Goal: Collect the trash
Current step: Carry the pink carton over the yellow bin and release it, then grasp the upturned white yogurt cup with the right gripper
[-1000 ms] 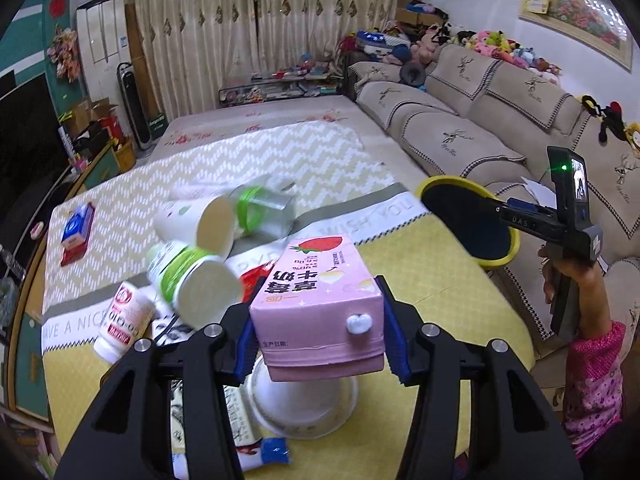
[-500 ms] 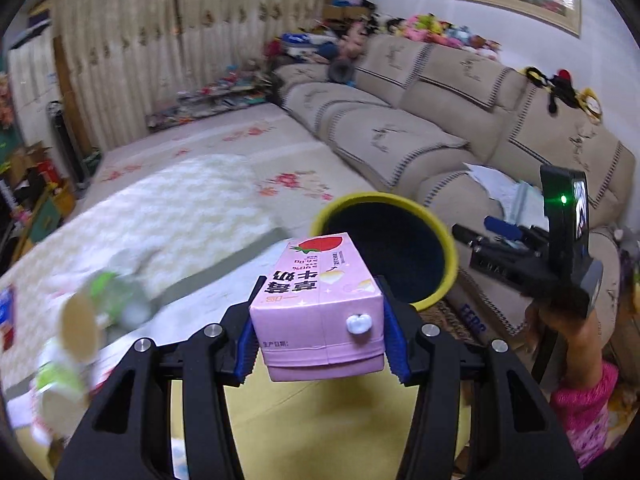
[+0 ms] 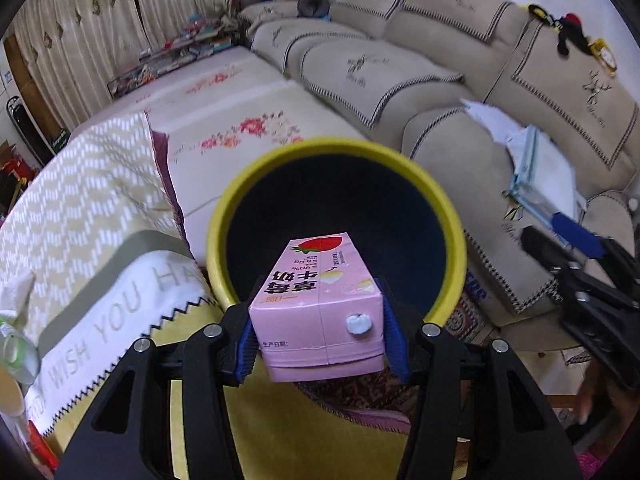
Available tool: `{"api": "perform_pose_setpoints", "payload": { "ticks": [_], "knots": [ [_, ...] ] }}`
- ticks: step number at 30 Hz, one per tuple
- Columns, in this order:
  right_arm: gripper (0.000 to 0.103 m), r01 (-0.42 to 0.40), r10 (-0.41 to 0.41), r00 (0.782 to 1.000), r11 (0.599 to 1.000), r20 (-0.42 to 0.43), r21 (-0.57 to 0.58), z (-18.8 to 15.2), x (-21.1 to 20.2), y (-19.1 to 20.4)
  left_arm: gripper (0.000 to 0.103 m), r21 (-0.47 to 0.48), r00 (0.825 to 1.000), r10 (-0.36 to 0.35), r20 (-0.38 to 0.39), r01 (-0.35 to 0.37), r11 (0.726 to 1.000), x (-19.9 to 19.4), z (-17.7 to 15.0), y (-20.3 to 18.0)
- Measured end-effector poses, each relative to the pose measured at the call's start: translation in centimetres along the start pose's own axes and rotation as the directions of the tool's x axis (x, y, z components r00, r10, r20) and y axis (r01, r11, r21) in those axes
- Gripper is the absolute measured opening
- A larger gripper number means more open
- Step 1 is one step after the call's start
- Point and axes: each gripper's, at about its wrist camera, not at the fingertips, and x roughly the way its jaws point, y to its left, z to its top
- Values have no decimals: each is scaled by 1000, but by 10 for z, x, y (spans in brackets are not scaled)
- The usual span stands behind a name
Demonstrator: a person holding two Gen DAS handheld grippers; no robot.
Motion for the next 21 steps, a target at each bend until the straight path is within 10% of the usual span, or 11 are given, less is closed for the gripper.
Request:
{"api": "perform_pose_setpoints", "payload": {
  "ticks": [9,21],
  "knots": [
    [61,-6,6,1000,1000,-10,-3,-7,-2,4,70,-17,999,-6,45,7,1000,-19,-13,8],
    [65,-110,108,994,990,-29,-92,-19,-14,68,89,-151,955,133,264,-95,984,-185,-113,96]
  ]
}}
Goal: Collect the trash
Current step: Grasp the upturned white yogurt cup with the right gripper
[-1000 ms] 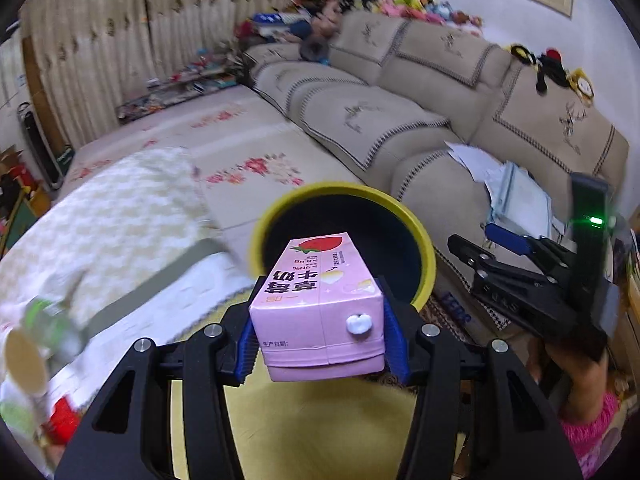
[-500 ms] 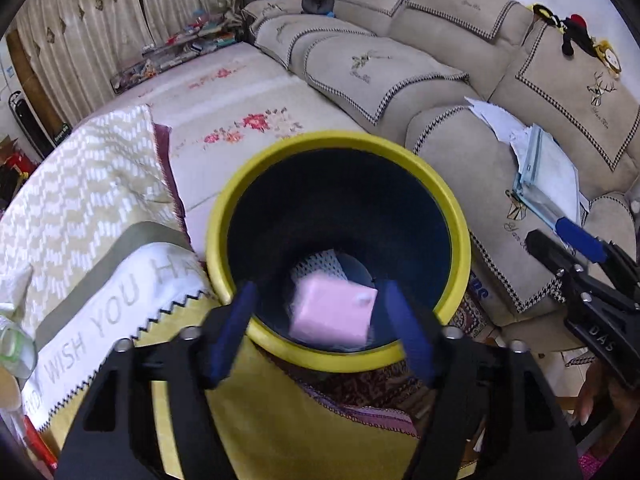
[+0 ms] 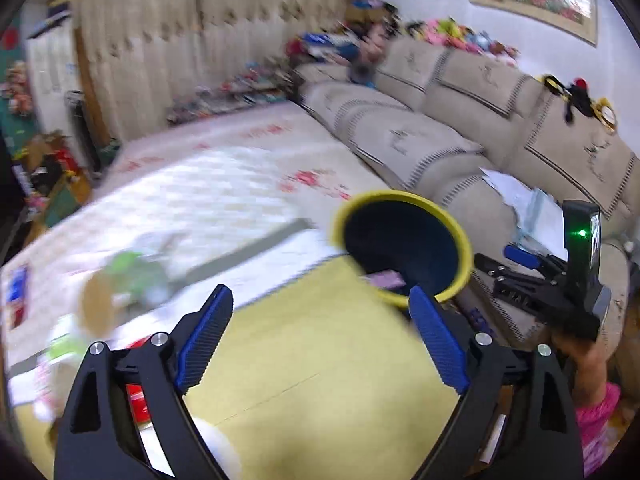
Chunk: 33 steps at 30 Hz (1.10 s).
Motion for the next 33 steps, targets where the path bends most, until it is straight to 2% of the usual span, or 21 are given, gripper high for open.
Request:
{"api": "perform_pose_setpoints", "payload": {
  "ticks": [5,9,12,15,18,22,26,33],
  "knots": [
    [65,-84,84,996,993,-9,-85,-4,-5,55,93,-112,987,152,58,-145,983,-73,-37,78],
    [65,-175,171,985,969,-35,-172,-14,-12,112,97,-206,964,257,69,-238,949,-117,-65,130],
    [65,-282,275,959,933,-66,-225,-25,-26,154,97,-252,950,305,72,-278,927,-139,-84,157],
    [65,-415,401,909,858,-113,-303,-38,-49,199,97,-280,945,319,76,-287,916,-149,-98,174],
    [66,-478,459,876,786,-146,-392,-52,-70,239,97,-290,942,327,77,-292,911,-150,-105,181],
    [70,-526,493,847,722,-200,-449,-69,-80,278,97,-317,941,328,85,-287,904,-153,-114,189],
    [71,-543,486,838,691,-250,-477,-85,-74,305,98,-338,938,336,81,-291,895,-156,-119,186],
    [72,-522,446,852,687,-274,-505,-94,-54,327,98,-353,932,352,81,-304,885,-160,-128,192]
  ]
}}
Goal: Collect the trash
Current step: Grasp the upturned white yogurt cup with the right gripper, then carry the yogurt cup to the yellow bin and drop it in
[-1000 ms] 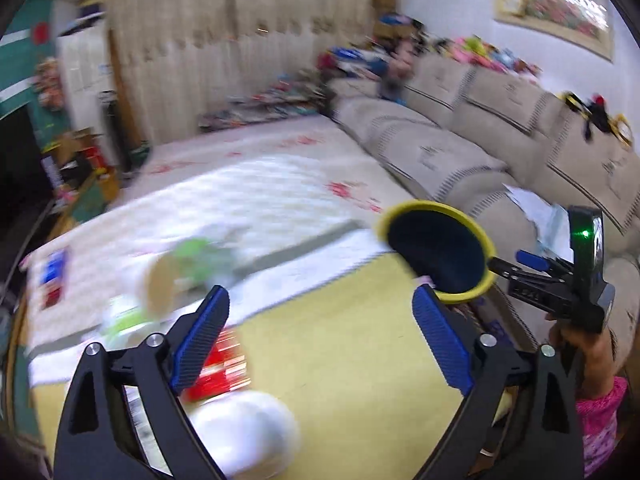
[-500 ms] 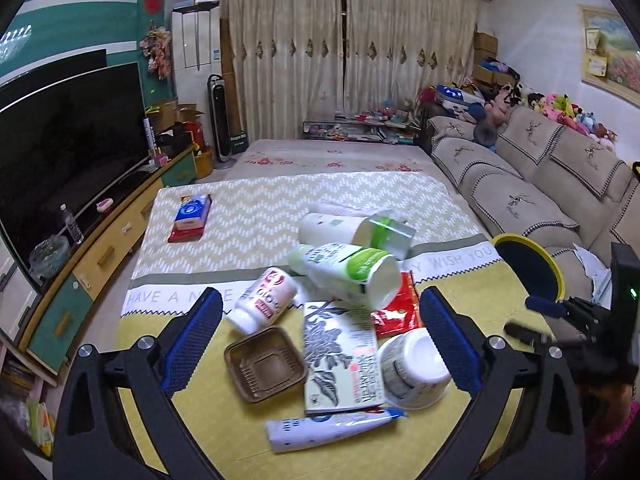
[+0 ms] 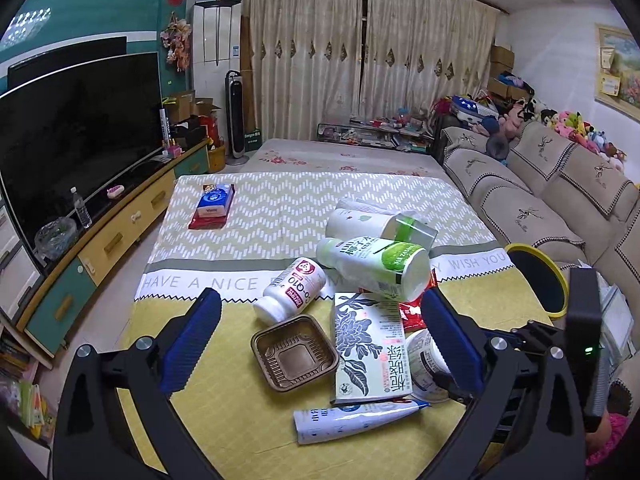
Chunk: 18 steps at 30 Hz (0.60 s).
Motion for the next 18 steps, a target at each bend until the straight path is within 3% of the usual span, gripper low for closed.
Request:
{"api": "perform_pose_setpoints", "payload": {
  "ticks": [11,18],
  "knots": [
    [78,3,-3,1000,1000,-27,-5,0,27,-3,98,-22,1000,-5,-19,4,1000,9,-5,8],
    [77,-38,38,999,999,-1,24,0,19,-11,98,-23,1000,-1,-24,0,1000,12,-5,7]
  ]
}}
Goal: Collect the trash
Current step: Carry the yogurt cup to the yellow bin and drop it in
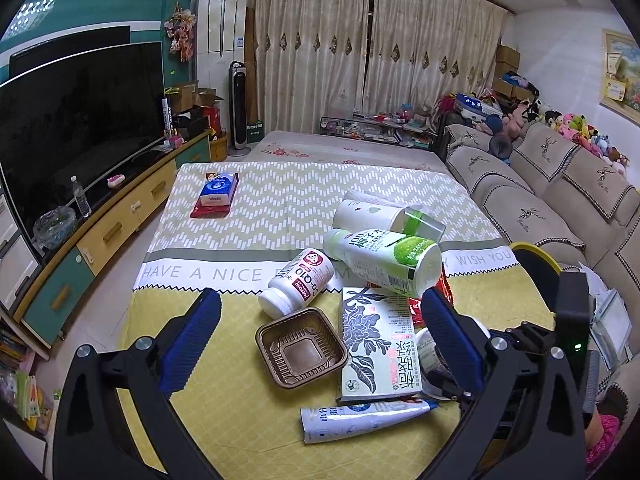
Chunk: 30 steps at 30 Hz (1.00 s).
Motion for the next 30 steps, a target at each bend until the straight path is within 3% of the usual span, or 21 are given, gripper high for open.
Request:
{"api": "perform_pose_setpoints", "payload": {
  "ticks": [11,16,18,21,24,30],
  "knots": [
    [77,-7,3,997,999,74,45,4,-47,-21,98,22,1000,-6,-13,6,1000,8,1,-10],
    [78,105,-125,984,981,123,162,5,-75,-80,98,37,1000,-12,-17,13,999,12,1,-17],
    [78,154,-186,974,962,127,225,3,-84,-112,98,42,1000,-13,-21,14,999,15,1,-18],
    [78,275,-321,942,905,97,323,-3,-94,-169,98,51,999,-15,-30,16,999,19,1,-23],
    [78,387,-430,902,829,18,404,-14,-90,-229,98,58,999,-15,-40,18,998,23,1,-29],
    [78,476,-469,872,745,-141,468,-36,-52,-309,98,83,999,-15,-48,19,996,30,2,-43]
  ]
}}
